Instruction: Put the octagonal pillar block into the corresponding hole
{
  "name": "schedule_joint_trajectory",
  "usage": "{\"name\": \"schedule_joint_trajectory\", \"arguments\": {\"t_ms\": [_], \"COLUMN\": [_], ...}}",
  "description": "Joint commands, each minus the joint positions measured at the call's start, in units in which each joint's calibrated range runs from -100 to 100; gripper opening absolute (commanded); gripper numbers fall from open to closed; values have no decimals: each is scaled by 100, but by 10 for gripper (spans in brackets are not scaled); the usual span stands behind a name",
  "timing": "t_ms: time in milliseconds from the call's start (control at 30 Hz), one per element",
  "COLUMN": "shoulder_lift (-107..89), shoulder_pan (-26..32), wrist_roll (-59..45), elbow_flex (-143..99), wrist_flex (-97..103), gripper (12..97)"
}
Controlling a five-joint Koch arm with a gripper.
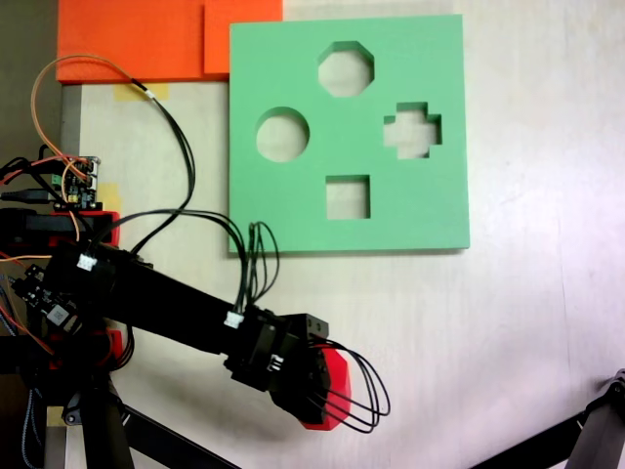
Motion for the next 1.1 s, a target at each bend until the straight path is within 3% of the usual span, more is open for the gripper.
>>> {"name": "schedule_joint_trajectory", "arguments": {"t_ms": [0,1067], "shoulder_lift": [-237,727], "shoulder_pan": [112,2198], "wrist_roll": [103,1592], "elbow_flex": [719,2295], "wrist_flex": [-91,226], "gripper": [302,306]}}
